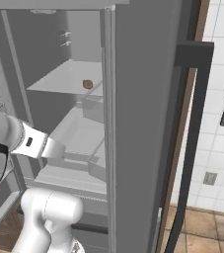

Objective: Grab the onion and garlic from the fridge, place them in the blender, close the lid, and turn on the blender to create a marinade.

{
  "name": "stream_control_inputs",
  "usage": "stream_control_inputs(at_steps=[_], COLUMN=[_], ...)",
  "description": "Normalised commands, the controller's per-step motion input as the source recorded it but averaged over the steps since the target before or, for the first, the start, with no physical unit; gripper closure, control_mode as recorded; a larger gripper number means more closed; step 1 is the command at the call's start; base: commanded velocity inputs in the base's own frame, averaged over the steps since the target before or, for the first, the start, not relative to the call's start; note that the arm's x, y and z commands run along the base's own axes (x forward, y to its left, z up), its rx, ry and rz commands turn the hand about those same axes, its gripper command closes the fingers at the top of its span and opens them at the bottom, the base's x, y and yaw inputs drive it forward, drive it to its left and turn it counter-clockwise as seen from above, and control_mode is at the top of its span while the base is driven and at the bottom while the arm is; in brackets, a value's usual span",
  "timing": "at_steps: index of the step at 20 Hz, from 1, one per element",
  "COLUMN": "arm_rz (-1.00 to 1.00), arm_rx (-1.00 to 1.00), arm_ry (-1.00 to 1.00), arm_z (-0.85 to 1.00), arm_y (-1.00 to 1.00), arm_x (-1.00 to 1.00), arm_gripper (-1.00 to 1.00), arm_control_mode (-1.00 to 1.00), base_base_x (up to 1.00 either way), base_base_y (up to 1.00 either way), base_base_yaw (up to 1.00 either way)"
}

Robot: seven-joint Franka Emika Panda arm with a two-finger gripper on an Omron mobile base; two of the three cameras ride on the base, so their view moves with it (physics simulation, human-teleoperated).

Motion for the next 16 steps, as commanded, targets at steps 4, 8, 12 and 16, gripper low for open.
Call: stream_control_inputs(at_steps=[4,8,12,16], arm_rz=[0.02,0.00,0.00,0.00], arm_rx=[0.00,0.00,0.00,0.00], arm_ry=[-0.17,-0.04,0.06,0.15], arm_z=[0.94,1.00,0.71,0.11], arm_y=[0.00,0.00,0.11,0.19], arm_x=[0.46,0.82,0.83,0.71], arm_gripper=[-1.00,-1.00,-1.00,-1.00], arm_control_mode=[-1.00,-1.00,-1.00,-1.00], base_base_x=[0.00,0.00,0.00,0.00], base_base_y=[0.00,0.00,0.00,0.00], base_base_yaw=[0.00,0.00,0.00,0.00])
